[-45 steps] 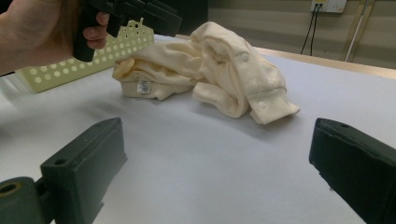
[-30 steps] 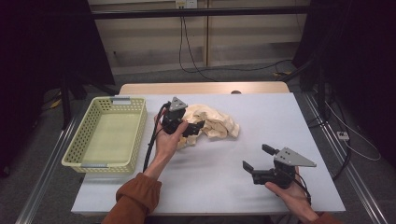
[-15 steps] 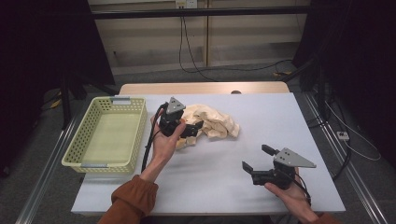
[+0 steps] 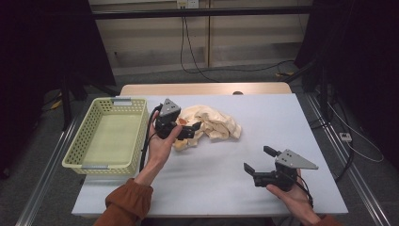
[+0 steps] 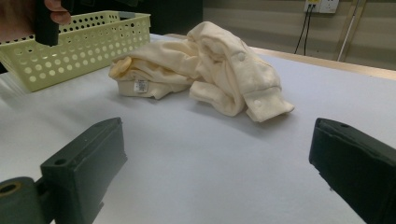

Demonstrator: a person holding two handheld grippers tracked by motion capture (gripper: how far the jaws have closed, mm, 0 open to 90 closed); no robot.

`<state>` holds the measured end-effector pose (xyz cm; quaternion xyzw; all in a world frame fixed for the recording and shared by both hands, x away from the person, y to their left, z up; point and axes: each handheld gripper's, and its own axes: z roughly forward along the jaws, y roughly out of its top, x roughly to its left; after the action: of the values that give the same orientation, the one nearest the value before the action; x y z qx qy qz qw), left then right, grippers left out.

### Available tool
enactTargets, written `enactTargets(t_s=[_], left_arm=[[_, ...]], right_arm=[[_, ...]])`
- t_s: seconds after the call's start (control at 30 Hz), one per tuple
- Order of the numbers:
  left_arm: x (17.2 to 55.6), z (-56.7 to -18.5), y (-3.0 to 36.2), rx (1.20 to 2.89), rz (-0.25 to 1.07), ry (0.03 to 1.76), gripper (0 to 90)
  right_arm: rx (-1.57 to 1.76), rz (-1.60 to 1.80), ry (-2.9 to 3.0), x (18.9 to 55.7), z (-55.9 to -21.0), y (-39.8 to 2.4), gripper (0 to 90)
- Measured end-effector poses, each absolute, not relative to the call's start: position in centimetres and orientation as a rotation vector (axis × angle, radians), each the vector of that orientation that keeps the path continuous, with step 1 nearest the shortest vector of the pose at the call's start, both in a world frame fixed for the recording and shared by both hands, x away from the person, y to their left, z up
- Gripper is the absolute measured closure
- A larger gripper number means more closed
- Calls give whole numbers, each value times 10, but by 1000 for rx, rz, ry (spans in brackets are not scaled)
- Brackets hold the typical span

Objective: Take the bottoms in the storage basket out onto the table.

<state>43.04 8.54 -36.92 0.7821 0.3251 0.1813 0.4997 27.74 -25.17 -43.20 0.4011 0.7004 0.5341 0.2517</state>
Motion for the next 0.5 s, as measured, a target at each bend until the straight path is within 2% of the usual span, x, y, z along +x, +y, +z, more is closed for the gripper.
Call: enactTargets(t_s=[0.13, 0.5], left_arm=[[427, -367, 88, 1907, 486, 791, 60], [417, -361, 97, 1911, 501, 767, 57]], right_arm=[[1090, 1454, 1906, 277, -432, -251, 37], [1091, 1453, 1906, 278, -432, -251, 37]])
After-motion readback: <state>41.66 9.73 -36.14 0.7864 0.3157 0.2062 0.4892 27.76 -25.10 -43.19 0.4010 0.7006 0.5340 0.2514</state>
